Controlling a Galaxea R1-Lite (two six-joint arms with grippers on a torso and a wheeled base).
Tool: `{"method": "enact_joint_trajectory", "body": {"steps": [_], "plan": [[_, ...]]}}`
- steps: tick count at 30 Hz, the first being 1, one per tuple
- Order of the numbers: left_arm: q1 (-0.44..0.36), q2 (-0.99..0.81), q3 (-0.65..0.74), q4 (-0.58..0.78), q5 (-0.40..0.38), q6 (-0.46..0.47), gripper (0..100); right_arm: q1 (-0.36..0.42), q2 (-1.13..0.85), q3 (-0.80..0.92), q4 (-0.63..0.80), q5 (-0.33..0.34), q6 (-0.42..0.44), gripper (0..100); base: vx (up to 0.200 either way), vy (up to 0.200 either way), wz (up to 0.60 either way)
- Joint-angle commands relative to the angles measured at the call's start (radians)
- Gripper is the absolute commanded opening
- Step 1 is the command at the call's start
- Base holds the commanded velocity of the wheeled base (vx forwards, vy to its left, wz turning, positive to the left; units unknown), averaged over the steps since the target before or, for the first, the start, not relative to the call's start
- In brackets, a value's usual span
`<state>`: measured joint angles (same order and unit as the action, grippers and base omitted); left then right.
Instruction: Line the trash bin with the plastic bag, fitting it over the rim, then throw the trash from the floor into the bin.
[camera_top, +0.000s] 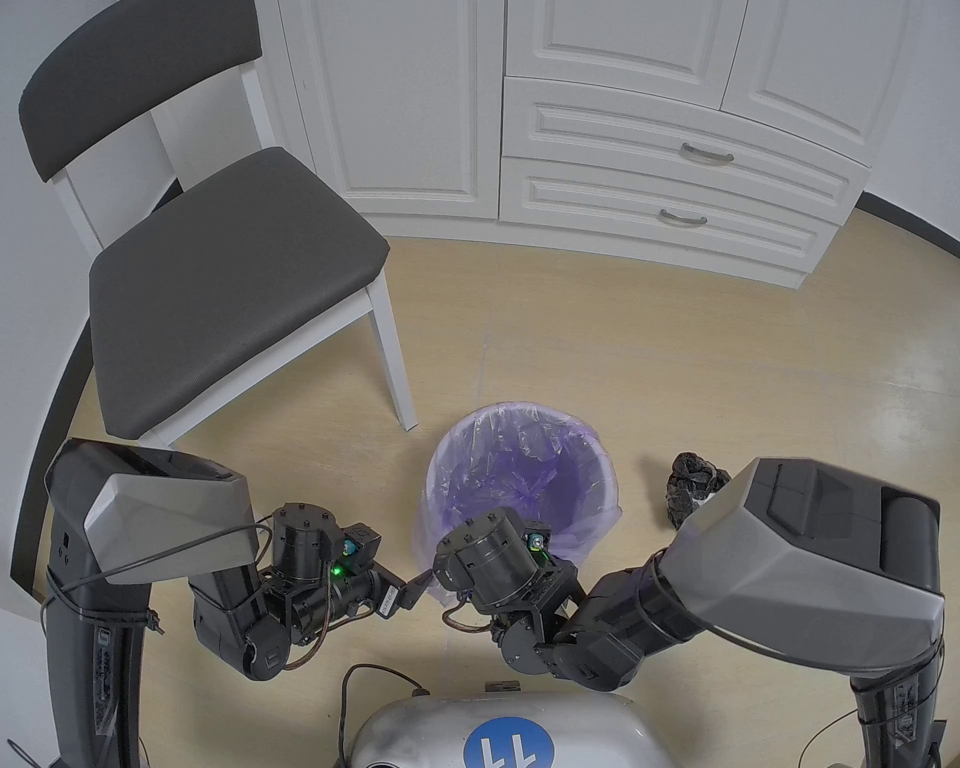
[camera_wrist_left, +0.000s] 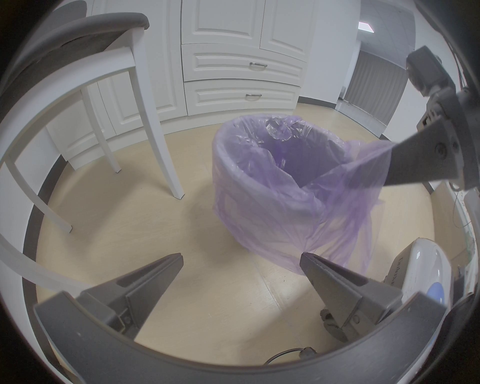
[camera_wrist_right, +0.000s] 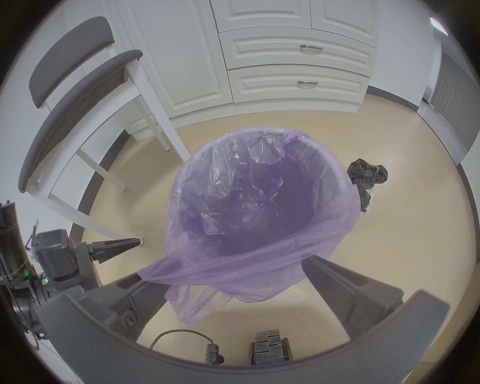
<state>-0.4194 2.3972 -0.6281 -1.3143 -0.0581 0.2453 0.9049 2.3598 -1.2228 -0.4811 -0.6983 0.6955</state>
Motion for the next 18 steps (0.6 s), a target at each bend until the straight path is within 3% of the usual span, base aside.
{"method": "enact_joint_trajectory", "body": {"steps": [1,5,9,12,18], "plan": [[0.005,0.028,-0.012,-0.002,0.001,0.000,100,0.000,-0.030,0.011,-0.001,0.000,-0.007,100,0.000,0.000,0.00],[0.010,0.031,-0.013,-0.002,0.000,0.000,100,0.005,-0.060,0.055,0.016,0.013,-0.024,100,0.000,0.000,0.00],[0.025,0.016,-0.016,-0.002,0.001,0.000,100,0.014,-0.034,0.128,0.004,0.020,-0.110,100,0.000,0.000,0.00],[0.033,0.002,-0.013,-0.005,0.000,0.000,100,0.017,-0.022,0.143,0.006,0.028,-0.125,100,0.000,0.000,0.00],[0.067,-0.121,0.018,0.001,-0.012,0.002,100,0.055,-0.027,0.289,0.015,0.112,-0.220,100,0.000,0.000,0.00]]}}
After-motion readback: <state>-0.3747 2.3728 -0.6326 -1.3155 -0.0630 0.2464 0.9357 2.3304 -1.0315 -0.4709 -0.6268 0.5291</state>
